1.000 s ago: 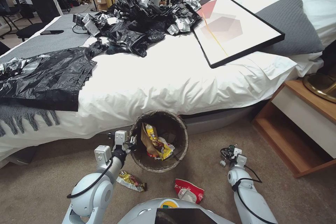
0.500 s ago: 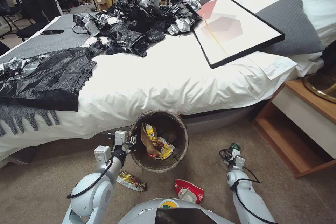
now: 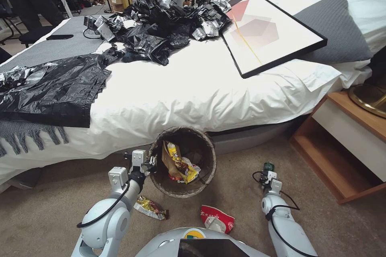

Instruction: Pick up the trash bin, then pick up the garbage from the floor and place it into the trash bin.

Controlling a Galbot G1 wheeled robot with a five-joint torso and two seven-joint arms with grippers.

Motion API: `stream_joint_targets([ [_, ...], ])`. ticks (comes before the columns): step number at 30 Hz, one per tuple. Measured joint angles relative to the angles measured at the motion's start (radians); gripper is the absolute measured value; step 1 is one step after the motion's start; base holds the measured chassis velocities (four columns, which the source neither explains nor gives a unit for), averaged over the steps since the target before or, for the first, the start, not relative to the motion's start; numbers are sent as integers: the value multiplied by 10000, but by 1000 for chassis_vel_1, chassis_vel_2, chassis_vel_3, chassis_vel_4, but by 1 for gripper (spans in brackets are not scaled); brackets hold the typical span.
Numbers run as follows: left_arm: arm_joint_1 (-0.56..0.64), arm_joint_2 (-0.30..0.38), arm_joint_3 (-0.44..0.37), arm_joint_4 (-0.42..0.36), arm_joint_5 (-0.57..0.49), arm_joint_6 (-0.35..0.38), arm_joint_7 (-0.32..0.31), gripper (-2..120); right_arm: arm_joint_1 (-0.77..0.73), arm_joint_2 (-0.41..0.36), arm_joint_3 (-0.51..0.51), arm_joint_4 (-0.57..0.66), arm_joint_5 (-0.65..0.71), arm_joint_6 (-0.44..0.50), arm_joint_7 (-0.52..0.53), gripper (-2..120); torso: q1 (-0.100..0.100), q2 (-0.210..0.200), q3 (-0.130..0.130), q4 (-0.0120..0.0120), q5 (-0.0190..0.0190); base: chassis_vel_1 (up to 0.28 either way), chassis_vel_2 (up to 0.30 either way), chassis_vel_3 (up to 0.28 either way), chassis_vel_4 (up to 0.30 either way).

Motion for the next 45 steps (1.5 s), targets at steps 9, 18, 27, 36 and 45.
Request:
stream_joint_targets([
  [9, -11, -8, -4, 87, -3, -1, 4, 0, -597, 23, 42, 1226, -474, 448, 274, 32, 0, 0, 0, 2, 1, 0, 0, 0, 0],
  [18, -30, -44, 40, 124, -1, 0, 0, 0, -2203, 180, 148, 5030, -1348, 1345, 384, 32, 0, 0, 0, -1, 4, 0, 0, 0, 0],
  [27, -24, -36, 98, 169, -48, 53, -5, 0, -3666, 135, -474, 8917, -1720, 2638, -962, 32, -1, 0, -1, 1, -1, 0, 0, 0, 0],
  [36, -25, -38, 139, 207, -73, 71, -7, 0, -4294, -17, -1282, 10526, -1775, 3301, -2112, 32, -1, 0, -1, 1, -1, 0, 0, 0, 0],
  [45, -27, -29, 177, 213, -78, 84, -7, 0, -4531, -180, -2238, 11240, -2195, 3442, -2688, 32, -1, 0, -1, 0, -1, 0, 0, 0, 0],
])
